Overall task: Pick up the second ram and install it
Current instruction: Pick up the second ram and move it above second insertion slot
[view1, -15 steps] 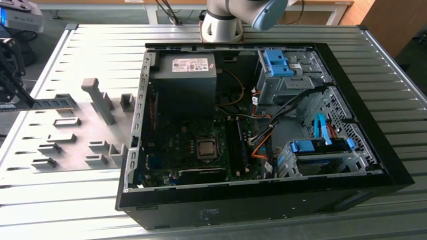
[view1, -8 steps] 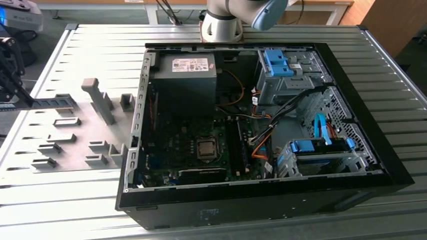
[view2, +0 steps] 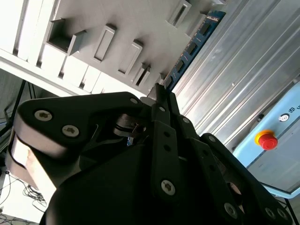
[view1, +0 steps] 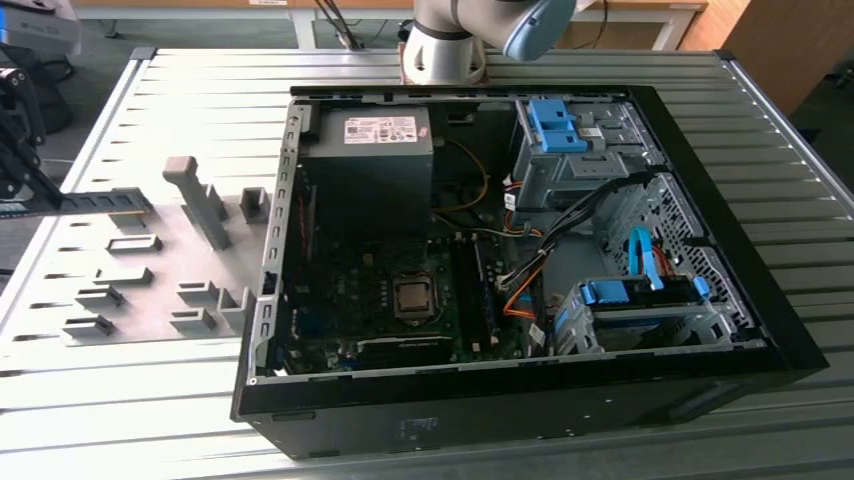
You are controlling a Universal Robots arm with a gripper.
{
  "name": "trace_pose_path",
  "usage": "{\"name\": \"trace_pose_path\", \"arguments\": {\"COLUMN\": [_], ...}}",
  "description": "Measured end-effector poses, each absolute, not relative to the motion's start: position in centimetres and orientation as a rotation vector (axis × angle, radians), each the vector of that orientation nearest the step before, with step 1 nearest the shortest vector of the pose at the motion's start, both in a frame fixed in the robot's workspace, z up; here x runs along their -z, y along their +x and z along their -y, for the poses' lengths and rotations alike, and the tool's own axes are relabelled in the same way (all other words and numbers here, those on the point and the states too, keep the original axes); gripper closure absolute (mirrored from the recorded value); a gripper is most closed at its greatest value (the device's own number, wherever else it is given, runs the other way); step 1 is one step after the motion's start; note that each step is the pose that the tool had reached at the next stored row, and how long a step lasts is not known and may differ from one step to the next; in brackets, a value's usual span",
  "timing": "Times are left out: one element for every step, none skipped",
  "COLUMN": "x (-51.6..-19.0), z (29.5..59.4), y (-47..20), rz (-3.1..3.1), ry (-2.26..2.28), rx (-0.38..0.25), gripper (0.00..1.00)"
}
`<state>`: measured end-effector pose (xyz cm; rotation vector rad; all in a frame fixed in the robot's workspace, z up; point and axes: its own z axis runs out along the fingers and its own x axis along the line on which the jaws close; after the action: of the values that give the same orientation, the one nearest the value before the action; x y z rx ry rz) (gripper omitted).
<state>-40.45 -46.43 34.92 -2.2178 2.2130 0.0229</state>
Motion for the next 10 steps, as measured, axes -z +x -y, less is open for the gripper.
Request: {"name": "trace_pose_path", "arguments": {"x": [-35.0,-35.08,-35.17,-35.25,-35.33,-35.41,-35.51,-35.59,-35.67,-35.76], "z": [46.43,46.43,46.44,46.44,46.43,46.44,46.43,46.43,46.43,46.44], "y": [-40.45,-40.45,-40.45,-40.44,-40.45,-40.45,-40.45,-40.45,-40.45,-40.45], "rz": [-2.213,-2.213,-2.213,-2.213,-2.213,-2.213,-2.213,-2.213,-2.213,-2.213], "ry": [-2.218,-2.218,-2.218,-2.218,-2.218,-2.218,-2.218,-2.218,-2.218,-2.218], "rx": [-0.023,-0.023,-0.023,-0.023,-0.023,-0.023,-0.023,-0.023,-0.023,-0.023], "gripper": [0.86,0.86,0.86,0.86,0.86,0.86,0.86,0.86,0.86,0.86]}}
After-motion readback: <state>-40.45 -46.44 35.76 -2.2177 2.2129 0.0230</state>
